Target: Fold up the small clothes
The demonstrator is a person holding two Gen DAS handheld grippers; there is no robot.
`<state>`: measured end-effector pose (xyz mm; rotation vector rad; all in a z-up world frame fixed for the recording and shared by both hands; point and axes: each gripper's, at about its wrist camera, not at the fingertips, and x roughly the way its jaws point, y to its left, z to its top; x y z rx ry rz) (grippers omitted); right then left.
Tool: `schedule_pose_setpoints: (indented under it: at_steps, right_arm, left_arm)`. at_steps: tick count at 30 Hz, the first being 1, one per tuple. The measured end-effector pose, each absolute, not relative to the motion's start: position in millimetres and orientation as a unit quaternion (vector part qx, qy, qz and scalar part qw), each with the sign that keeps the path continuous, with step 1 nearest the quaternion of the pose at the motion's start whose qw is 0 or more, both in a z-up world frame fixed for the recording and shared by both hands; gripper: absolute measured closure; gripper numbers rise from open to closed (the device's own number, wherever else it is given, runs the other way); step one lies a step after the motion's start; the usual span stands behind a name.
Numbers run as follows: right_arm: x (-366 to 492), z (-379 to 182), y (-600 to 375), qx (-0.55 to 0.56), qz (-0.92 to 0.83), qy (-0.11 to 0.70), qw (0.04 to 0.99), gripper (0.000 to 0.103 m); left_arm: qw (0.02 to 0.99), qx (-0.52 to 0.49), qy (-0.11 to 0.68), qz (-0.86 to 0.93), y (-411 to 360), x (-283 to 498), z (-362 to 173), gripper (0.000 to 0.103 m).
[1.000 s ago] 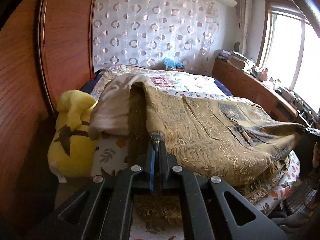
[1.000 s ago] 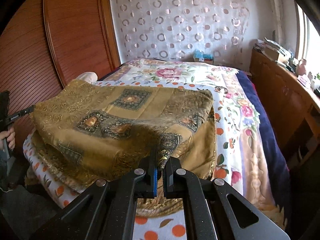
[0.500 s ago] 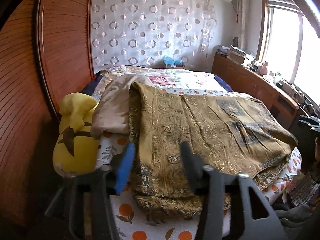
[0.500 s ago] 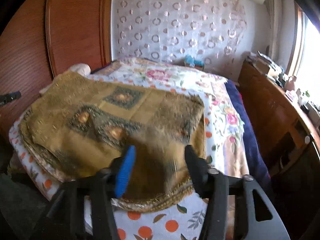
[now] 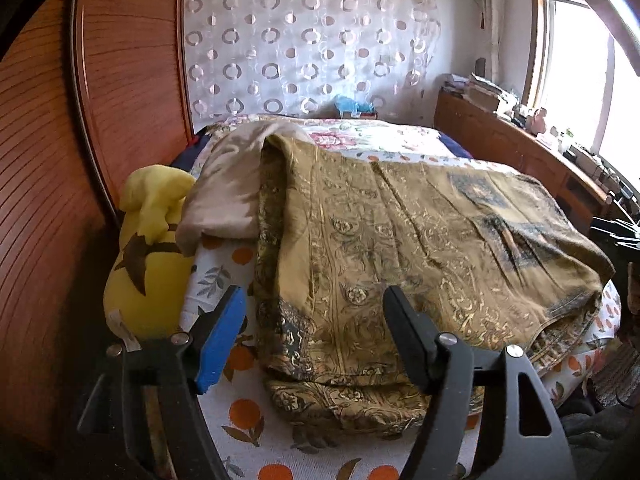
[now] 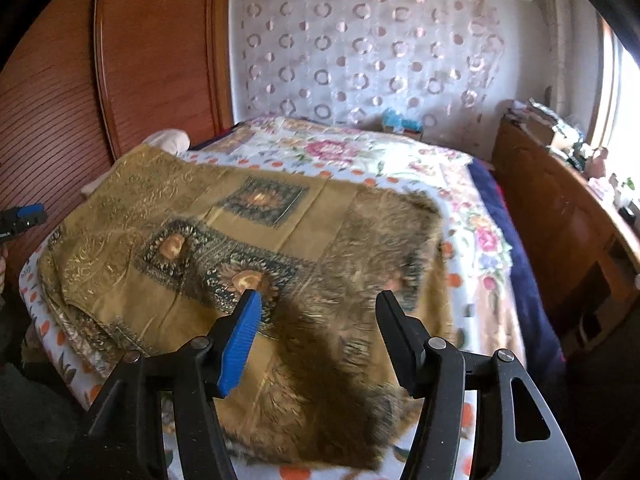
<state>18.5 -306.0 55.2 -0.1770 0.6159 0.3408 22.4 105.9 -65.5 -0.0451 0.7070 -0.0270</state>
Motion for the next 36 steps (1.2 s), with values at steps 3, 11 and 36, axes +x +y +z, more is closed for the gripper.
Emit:
schedule_pose_setpoints:
  at_steps: [3,11,36]
  right_arm:
    - [35,43,-295,-0.098,0.171,0.319,0.927,0.042]
    - [63,26,-275,-0.127,0.183,0.345,0.912,0.042]
    - [68,19,-278,-0.110,0.192,0.362,0.905,0.036]
  left_arm:
    - [0.935,-0.021,0.353,-0.010,107,24,-72,0.031]
    - [0.928,-0.025,0.372,-0.002,112,26,-91,0.031]
    - [0.920,-0.041,0.390,0.000,126,18,-115,0.040]
